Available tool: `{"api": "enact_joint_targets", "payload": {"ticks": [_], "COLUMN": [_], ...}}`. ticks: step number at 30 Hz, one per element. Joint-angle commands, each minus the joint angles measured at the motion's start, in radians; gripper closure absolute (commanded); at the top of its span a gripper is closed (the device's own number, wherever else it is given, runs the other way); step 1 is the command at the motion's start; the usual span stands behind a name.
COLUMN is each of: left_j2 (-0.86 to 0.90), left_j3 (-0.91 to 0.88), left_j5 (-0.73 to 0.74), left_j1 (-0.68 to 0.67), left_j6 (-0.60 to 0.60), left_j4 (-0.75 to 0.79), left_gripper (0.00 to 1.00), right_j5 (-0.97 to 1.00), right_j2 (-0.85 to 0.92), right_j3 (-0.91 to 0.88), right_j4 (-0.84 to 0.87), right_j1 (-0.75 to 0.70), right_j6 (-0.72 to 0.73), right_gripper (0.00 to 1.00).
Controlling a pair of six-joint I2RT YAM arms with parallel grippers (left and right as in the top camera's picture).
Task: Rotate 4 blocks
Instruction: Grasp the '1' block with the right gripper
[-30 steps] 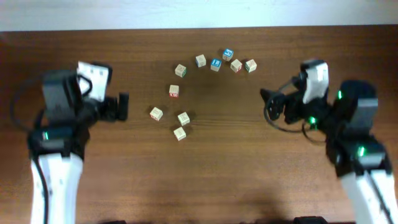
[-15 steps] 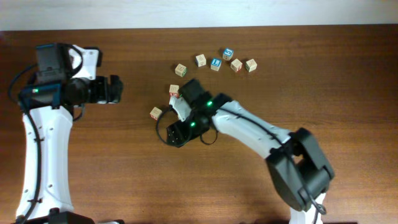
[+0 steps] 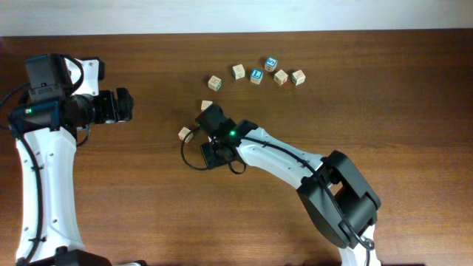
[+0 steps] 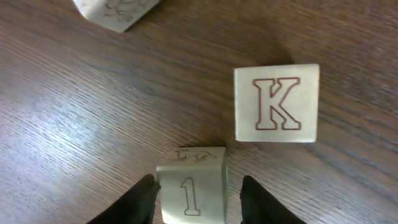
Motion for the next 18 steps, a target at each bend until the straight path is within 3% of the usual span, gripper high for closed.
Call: {"api": "enact_joint_targets", "payload": {"ticks": [1, 4, 8, 9, 11, 13, 18], "left_j2": [0.005, 0.005, 0.005, 0.005, 0.005, 0.005, 0.005], "left_j3": [0.019, 0.019, 0.019, 0.019, 0.019, 0.019, 0.019], "left_j5": [0.004, 0.004, 0.004, 0.004, 0.004, 0.004, 0.004], "left_j1": [0.002, 0.002, 0.002, 0.002, 0.002, 0.002, 0.002], "left_j6": [-0.013, -0.013, -0.013, -0.013, -0.013, -0.013, -0.013], "left_j4": [0.001, -0.006, -0.007, -0.007, -0.007, -0.007, -0.007], "left_gripper": [0.01, 0.01, 0.01, 0.01, 0.01, 0.01, 0.01], "right_j5": [0.023, 0.027, 0.146, 0.121, 0.060, 0.011, 0.052], "right_j2": [0.019, 0.018, 0.018, 0.018, 0.028, 0.059, 0.084], "right_j3": [0.033, 0.098, 0.151, 0.152, 0.151, 0.151, 0.151], "right_j4": [-0.014, -0.115, -0.255, -0.255, -0.210, -0.146, -0.156], "right_j1": [0.006, 0.005, -0.006, -0.016, -0.020, 0.005, 0.027], "right_j6": [0.008, 0.008, 0.072, 0.072, 0.048, -0.020, -0.015], "right_gripper": [0.63, 0.69, 0.70, 0.69, 0.54, 0.46, 0.51]}}
